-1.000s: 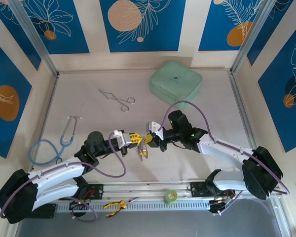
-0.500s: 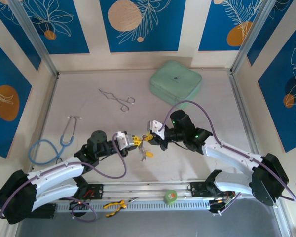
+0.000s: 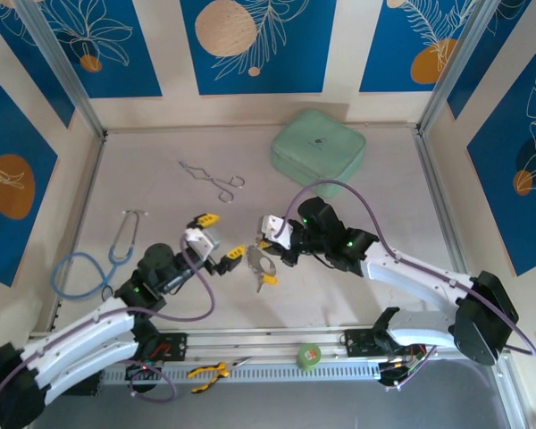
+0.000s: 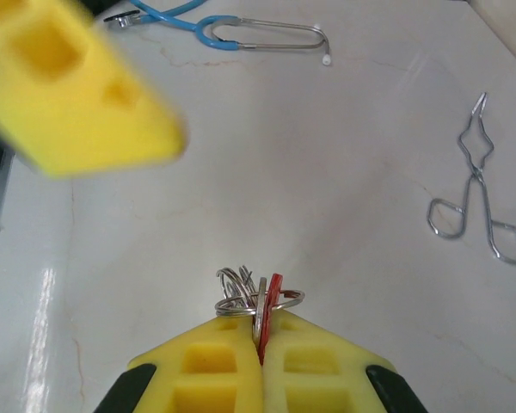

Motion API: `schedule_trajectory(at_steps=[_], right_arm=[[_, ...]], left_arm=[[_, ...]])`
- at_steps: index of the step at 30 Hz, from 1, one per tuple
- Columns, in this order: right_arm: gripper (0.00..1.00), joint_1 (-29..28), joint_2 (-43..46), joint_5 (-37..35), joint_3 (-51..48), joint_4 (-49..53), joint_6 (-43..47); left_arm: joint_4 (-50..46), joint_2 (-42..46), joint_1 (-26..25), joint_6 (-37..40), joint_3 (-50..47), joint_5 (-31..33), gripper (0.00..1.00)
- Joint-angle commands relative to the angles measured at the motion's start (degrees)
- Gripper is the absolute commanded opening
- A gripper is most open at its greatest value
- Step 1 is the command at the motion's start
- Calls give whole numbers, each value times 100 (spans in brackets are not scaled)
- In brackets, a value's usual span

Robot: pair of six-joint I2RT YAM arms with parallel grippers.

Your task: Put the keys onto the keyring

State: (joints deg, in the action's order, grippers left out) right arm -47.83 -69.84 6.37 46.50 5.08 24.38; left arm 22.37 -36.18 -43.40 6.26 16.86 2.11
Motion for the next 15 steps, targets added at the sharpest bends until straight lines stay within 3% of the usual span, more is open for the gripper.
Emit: schedule_trajectory(at_steps=[1, 4, 9, 15], right_arm=[[0, -224, -492, 142, 508, -473, 73], [0, -432, -1090, 375, 970, -918, -163], [0, -621, -1974, 421, 1535, -1706, -977], [0, -445, -2548, -208, 1609, -1638, -1303]], left_arm=[[-1035, 788, -8, -881, -35, 2309, 94], [-1762, 1395, -6, -1088, 131, 3388, 95], [-2305, 1849, -5, -1323, 433, 4551, 95], [-2081, 1577, -8, -1281, 637, 4909, 95]])
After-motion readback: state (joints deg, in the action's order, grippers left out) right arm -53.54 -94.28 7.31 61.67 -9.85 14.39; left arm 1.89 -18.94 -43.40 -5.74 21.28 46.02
